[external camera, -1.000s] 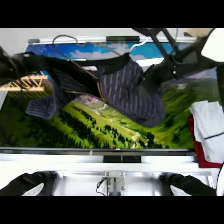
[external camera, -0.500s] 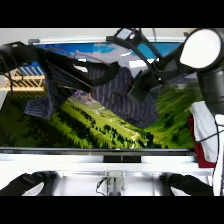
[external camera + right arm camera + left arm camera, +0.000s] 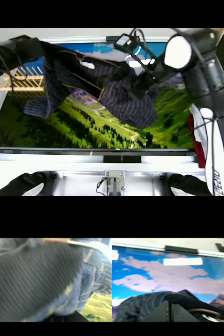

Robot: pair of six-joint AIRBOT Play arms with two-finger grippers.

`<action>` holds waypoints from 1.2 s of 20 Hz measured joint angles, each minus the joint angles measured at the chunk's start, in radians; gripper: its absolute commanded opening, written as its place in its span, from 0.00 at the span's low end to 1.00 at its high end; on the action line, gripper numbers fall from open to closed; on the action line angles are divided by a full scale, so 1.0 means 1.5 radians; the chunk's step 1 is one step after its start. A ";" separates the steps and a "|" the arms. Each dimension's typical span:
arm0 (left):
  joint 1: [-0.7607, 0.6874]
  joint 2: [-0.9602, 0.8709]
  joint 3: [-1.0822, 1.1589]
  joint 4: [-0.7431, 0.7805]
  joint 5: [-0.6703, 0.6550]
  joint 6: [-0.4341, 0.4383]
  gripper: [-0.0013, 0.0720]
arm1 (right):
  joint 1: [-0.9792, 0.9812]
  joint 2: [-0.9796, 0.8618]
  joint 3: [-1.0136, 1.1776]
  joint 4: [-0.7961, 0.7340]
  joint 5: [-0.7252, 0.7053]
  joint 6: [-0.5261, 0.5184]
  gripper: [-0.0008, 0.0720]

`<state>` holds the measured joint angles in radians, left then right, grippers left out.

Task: Fold the shirts.

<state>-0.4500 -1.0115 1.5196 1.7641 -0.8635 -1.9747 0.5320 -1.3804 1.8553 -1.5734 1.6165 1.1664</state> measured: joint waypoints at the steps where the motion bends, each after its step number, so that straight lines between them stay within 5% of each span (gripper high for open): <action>1: -0.019 0.000 0.000 -0.006 0.010 0.000 0.09 | 0.004 -0.006 0.000 -0.008 -0.005 0.006 0.13; 6: -0.145 -0.002 0.001 -0.010 0.081 0.002 0.09 | 0.037 -0.023 0.001 -0.052 -0.038 0.036 0.13; 9: -0.187 -0.004 0.001 -0.001 0.051 0.027 0.09 | 0.045 -0.022 0.005 -0.082 -0.032 0.044 0.13; 17: -0.084 0.034 0.000 0.056 -0.047 0.045 0.09 | 0.026 -0.004 0.007 -0.143 -0.010 0.061 0.13; 24: -0.076 0.039 0.000 0.001 0.039 0.044 0.09 | 0.025 -0.002 0.007 -0.165 -0.011 0.084 0.13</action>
<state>-0.5636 -0.9524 1.5196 1.7657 -0.8043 -1.9091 0.5690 -1.3838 1.8660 -1.8206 1.5997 1.2926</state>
